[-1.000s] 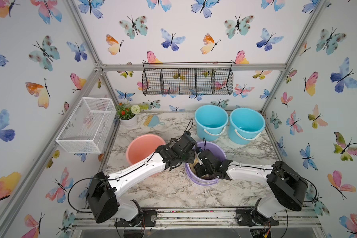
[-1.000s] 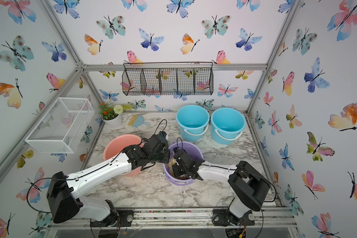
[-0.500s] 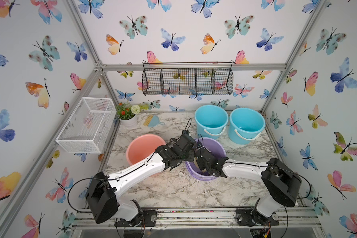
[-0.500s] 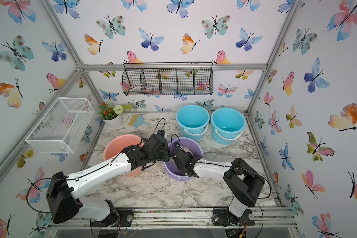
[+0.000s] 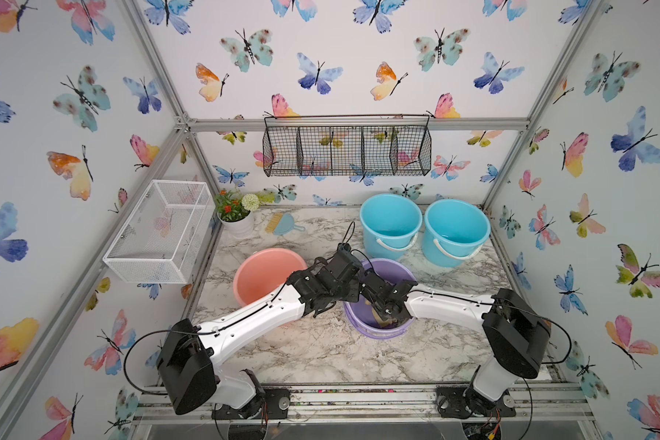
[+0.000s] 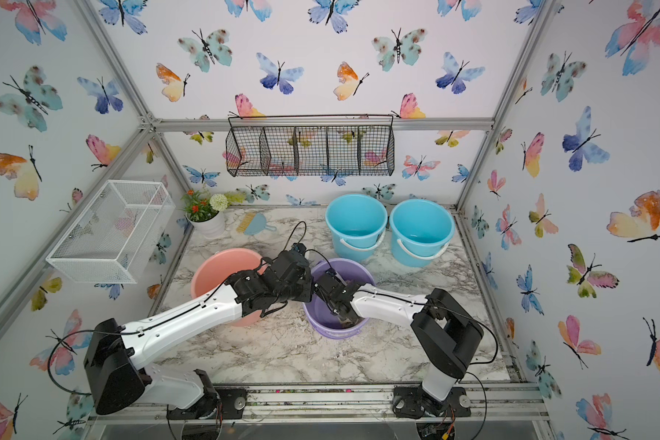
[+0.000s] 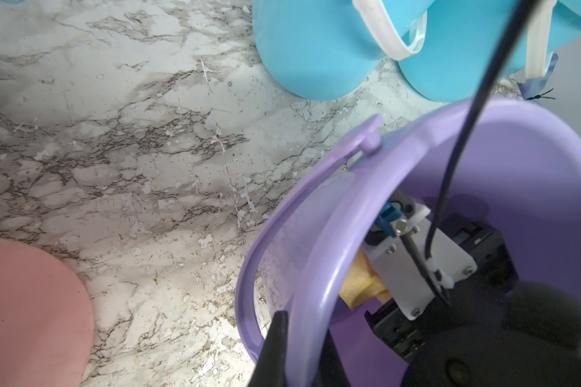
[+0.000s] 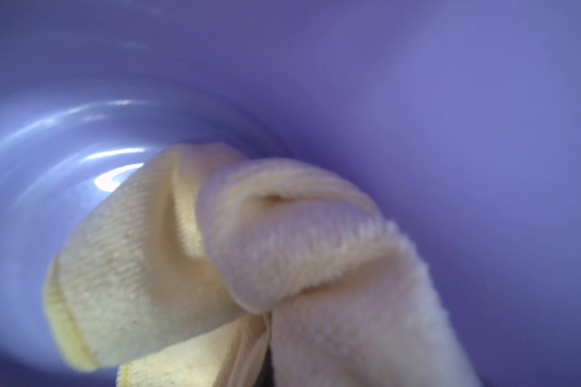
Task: Wipe the inside of the bucket with a cloth
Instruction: Wipe the dirt from the inside of the bucket.
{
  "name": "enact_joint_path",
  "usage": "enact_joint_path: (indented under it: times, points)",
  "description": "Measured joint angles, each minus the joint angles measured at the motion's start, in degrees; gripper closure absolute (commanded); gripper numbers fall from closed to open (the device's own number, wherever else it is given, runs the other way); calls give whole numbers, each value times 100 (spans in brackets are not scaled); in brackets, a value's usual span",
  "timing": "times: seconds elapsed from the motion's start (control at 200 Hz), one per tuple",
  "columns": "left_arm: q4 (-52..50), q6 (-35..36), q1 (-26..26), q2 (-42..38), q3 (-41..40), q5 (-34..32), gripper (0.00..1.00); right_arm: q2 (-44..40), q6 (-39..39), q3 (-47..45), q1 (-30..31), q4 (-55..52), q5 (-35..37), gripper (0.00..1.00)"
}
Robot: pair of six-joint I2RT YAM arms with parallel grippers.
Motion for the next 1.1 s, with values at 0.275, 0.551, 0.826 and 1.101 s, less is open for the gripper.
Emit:
enact_joint_path:
  times: [0.275,0.551,0.826,1.101]
  points:
    - [-127,13,-48,0,-20,256,100,-562,4,-216,-35,-374,-2345,98]
    - [-122,15,-46,0,-28,304,100,-828,295,-603,-44,675,-3895,98]
    - [-129,9,-35,0,-28,313,100,-1169,1139,-931,-44,1812,-4017,98]
    - [-107,11,-37,0,-28,326,100,-2243,1482,-791,-44,2050,-3528,98]
